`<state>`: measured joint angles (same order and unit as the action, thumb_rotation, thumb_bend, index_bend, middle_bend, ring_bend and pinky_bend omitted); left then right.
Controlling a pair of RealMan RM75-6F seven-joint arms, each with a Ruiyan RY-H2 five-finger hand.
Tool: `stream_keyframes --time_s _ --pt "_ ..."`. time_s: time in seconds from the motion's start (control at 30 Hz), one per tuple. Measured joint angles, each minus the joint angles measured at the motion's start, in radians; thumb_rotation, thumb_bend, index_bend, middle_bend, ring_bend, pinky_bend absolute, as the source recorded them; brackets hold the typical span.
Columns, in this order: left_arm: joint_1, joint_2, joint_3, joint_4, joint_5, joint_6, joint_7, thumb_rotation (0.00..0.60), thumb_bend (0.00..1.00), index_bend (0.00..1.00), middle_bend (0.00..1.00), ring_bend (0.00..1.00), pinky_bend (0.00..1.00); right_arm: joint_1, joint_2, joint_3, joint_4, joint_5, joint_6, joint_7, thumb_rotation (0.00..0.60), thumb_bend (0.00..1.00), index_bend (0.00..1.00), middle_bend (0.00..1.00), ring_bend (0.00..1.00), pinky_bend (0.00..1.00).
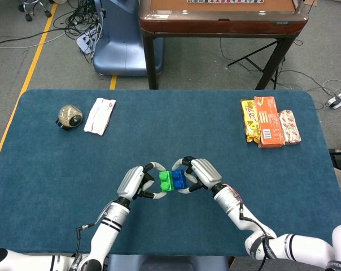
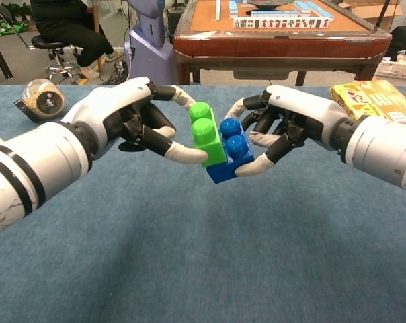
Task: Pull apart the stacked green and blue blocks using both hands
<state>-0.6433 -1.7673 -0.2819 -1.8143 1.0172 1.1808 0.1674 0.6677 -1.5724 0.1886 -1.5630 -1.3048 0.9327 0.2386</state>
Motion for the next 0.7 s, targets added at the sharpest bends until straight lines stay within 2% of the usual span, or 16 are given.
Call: stream_keyframes --time_s 0.33,0.7 --pt "0.004 0.001 -0.008 0.003 0.001 0.004 -0.01 0.6 0.27 0.58 1.0 1.0 1.0 0.001 0.006 -0.011 0.002 0.005 -0.008 -0.023 0.6 0.42 0.7 1.0 1.0 1.0" --pt "0.023 0.05 -0.025 0.011 -0.021 0.011 -0.02 0.6 0.27 0.58 1.0 1.0 1.0 -0.01 0.06 -0.027 -0.006 0.029 -0.018 -0.08 0.6 0.42 0.7 1.0 1.0 1.0"
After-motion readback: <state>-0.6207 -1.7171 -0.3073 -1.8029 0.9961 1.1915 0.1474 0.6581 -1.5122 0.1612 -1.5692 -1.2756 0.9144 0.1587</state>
